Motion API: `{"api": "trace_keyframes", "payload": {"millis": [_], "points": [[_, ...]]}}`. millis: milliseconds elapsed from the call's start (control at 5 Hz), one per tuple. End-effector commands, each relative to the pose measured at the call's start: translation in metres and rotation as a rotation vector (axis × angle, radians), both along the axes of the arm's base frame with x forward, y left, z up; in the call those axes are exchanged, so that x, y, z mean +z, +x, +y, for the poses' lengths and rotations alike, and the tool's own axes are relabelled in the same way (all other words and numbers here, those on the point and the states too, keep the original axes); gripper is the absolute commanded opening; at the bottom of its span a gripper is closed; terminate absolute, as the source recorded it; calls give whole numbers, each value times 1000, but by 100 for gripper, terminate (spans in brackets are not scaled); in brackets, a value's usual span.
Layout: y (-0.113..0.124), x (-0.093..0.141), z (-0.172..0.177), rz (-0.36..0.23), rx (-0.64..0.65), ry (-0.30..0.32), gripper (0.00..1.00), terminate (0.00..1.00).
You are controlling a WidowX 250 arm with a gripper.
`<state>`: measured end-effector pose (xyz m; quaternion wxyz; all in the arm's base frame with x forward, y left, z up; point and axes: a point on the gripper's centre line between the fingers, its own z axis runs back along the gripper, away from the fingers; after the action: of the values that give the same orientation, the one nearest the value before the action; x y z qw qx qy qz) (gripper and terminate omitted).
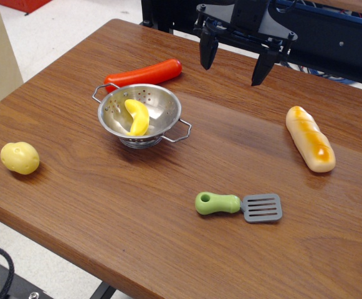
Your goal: Take banana out of colander
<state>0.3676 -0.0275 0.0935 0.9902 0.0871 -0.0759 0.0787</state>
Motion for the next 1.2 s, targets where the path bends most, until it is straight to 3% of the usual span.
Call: {"api": "trace_keyframes", "payload": {"millis": [0,200,400,800,1000], "points": [[0,0,0,0,0,0,100,0],[-16,4,16,-13,-10,-22,100,0],[-28,11,34,13,15,-25,100,0],[-69,2,88,-30,14,-27,100,0],[-74,-7,101,-38,-8,-15,100,0]]}}
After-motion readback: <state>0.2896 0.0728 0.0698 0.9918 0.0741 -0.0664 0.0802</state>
